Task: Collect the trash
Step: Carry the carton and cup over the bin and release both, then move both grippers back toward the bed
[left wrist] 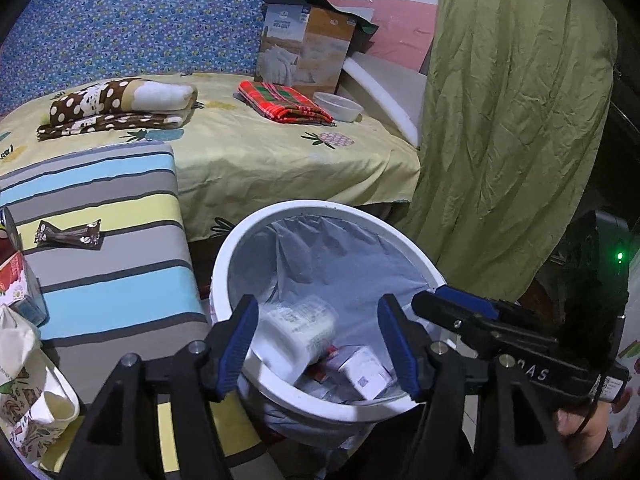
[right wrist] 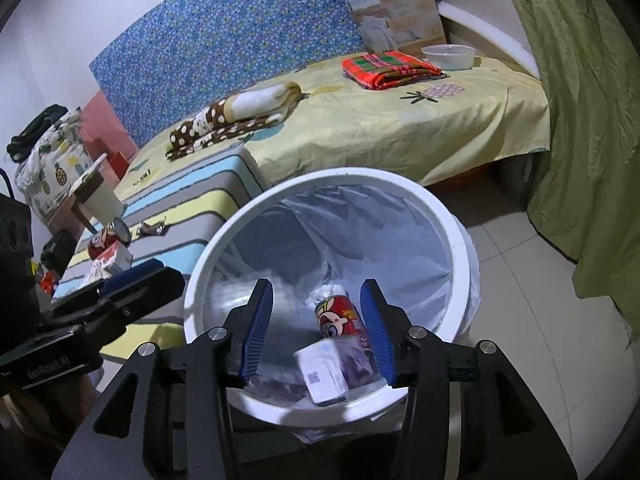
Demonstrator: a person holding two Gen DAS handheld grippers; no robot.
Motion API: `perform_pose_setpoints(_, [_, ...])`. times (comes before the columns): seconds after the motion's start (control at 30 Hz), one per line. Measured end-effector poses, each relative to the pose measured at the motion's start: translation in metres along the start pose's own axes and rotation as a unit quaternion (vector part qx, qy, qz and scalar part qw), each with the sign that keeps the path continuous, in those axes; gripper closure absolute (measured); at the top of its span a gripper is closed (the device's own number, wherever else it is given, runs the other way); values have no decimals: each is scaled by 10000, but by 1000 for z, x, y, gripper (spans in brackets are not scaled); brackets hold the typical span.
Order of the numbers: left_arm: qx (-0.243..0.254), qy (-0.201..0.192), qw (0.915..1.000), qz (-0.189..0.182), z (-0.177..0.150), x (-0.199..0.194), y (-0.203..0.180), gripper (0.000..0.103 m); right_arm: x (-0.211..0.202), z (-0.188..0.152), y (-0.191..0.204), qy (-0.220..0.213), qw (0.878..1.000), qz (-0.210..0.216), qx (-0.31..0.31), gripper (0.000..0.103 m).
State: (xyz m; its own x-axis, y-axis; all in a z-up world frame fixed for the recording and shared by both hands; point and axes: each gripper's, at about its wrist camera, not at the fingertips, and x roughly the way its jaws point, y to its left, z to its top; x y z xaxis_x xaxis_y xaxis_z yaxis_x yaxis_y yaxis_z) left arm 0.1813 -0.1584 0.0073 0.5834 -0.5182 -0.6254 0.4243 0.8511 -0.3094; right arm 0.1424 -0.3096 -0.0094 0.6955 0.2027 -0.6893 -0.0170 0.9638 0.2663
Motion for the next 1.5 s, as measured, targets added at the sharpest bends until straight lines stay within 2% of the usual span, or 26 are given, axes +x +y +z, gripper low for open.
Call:
perform_pose_setpoints(0.3, [-81, -230, 9996, 112, -7, -28, 8, 39, -14, 2, 7, -210, 9998, 52, -38, 55])
perform_pose_setpoints(0.83, [-310, -665, 9940, 812, -40, -98, 39, 39, -29, -8, 53, -341, 9959, 592, -600, 55])
perform_pose_setpoints(1.1, [-525, -761, 9887, 1184, -60, -125, 59, 39, -27, -18, 84, -268, 9897, 976, -1017, 55])
perform_pose_setpoints(1.5, [-1029, -852, 9752, 1765, -89, -157, 100, 39, -15, -35, 115, 48, 9816, 1338, -1361, 55])
